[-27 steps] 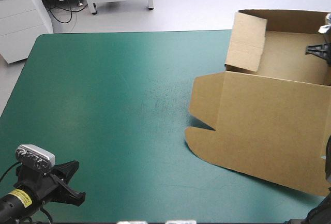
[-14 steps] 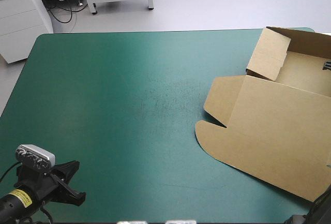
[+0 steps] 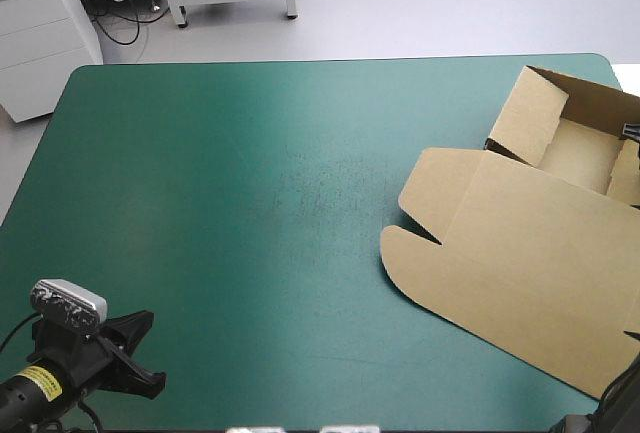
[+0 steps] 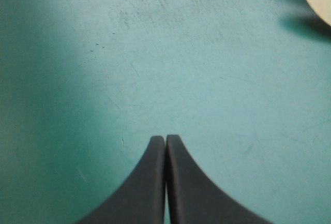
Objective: Fold the box
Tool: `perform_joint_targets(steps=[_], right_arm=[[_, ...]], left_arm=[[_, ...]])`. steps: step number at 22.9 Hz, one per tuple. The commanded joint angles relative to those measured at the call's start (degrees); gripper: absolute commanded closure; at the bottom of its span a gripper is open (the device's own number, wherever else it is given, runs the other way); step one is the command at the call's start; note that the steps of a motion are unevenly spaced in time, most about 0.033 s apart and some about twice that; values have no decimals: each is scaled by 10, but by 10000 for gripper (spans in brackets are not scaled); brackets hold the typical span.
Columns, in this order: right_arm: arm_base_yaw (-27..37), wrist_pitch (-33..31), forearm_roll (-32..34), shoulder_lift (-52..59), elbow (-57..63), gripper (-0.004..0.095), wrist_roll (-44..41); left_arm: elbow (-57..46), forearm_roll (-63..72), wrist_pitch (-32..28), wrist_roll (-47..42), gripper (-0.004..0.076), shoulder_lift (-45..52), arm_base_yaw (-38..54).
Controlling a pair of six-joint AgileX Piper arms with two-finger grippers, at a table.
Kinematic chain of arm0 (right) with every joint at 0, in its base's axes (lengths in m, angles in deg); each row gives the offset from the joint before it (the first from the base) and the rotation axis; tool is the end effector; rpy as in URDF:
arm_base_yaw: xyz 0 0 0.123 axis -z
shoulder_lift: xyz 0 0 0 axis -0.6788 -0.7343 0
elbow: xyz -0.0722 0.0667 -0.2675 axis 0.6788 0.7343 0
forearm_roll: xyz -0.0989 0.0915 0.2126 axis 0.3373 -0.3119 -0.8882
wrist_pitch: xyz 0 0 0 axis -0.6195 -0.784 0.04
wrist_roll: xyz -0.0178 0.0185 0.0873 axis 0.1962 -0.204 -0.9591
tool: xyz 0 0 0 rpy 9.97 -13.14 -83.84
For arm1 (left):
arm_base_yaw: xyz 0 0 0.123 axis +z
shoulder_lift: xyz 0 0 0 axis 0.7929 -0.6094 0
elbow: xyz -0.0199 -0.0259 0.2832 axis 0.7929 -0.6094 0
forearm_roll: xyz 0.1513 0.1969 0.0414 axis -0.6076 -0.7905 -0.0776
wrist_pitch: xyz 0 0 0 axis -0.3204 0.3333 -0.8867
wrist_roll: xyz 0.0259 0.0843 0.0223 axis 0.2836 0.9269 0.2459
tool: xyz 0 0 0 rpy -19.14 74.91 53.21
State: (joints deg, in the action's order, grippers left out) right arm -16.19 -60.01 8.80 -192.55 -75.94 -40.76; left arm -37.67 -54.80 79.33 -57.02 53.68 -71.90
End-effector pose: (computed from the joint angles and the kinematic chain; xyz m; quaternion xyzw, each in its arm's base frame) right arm 0.3867 -0.1997 0.3025 0.1879 0.9666 -0.0767 0.1568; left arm 0.0461 -0.0275 0.3193 0.1742 0.8732 -0.1288 0.4365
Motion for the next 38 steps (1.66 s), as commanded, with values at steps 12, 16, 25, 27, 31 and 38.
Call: perform_joint_targets(steps=[12, 16, 25, 27, 31, 38], right_arm=[[-66, 11, -241, 275, 68, 917, 152], [-158, 106, -250, 369, 190, 930, 169], [-248, 114, -252, 506, 346, 930, 190], [-254, 119, -252, 535, 377, 930, 191], [-255, 151, -292, 605, 447, 930, 222], [-255, 212, -346, 828, 638, 930, 280]], left_arm=[[16, 8, -35, -2, 756, -5, -2], [16, 19, -35, -19, 756, -5, -2], [15, 19, -49, -19, 756, -5, -2], [15, 19, -60, -17, 756, -5, -2], [15, 17, -90, 11, 756, -5, -2], [-34, 17, -158, 38, 756, 14, -2]])
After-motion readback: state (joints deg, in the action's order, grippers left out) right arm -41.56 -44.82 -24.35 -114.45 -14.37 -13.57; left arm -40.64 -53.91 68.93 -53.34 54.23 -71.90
